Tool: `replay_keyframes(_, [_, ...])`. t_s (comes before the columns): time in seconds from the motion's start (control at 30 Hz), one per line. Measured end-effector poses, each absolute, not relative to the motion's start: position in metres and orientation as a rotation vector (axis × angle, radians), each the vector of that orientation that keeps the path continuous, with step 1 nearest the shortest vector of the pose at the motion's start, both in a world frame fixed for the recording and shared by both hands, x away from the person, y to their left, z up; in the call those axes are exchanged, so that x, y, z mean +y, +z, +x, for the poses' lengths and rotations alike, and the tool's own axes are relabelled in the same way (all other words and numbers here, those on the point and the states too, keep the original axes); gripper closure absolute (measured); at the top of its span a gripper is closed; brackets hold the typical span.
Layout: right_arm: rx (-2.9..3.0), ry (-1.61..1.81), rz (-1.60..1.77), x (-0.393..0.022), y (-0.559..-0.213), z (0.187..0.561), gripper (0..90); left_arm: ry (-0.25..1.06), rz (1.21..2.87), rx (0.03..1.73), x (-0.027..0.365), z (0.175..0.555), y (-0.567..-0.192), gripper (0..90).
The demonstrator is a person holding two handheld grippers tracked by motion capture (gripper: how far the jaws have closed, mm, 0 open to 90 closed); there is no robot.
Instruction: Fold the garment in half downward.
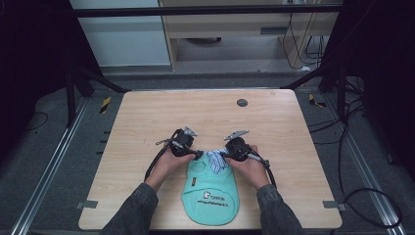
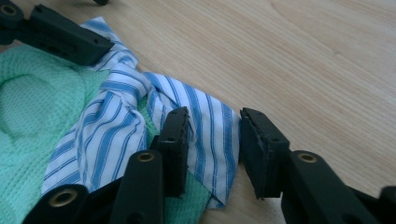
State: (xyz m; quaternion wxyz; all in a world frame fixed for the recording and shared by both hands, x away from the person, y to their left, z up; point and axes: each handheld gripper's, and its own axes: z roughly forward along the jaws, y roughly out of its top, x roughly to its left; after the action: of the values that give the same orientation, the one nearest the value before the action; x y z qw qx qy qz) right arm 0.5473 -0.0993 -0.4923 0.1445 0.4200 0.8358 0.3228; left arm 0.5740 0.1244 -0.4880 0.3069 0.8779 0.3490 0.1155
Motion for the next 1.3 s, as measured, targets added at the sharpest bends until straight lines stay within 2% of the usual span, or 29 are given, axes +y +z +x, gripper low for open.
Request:
replay_keyframes(0.03, [2.432,0.923,1.195,-0.098,-0.491,0.546,66.8,0.284,2.324,0.897,0.123,0.57,-0.487,50.7])
replay_keyframes(0.13, [2.45,0.91,1.187,-0.096,-0.49,0.546,70.1,0.264,2.334,0.873,0.121,0.568,-0.486,64.9])
replay_keyframes(0.17, [2.466,0.916,1.17,-0.094,-0.49,0.545,74.9,0.258,2.337,0.867,0.121,0.567,-0.486,67.2])
replay_keyframes(0.37, [2.492,0.895,1.121,-0.092,-0.489,0.545,82.2,0.223,2.345,0.848,0.12,0.566,-0.485,78.2])
replay_keyframes(0.57, [2.507,0.866,1.059,-0.091,-0.486,0.544,84.0,0.209,2.34,0.846,0.122,0.566,-0.483,83.5])
replay_keyframes(1.3, [2.468,0.95,0.879,-0.104,-0.436,0.536,83.9,0.269,2.289,0.726,0.126,0.561,-0.434,84.4])
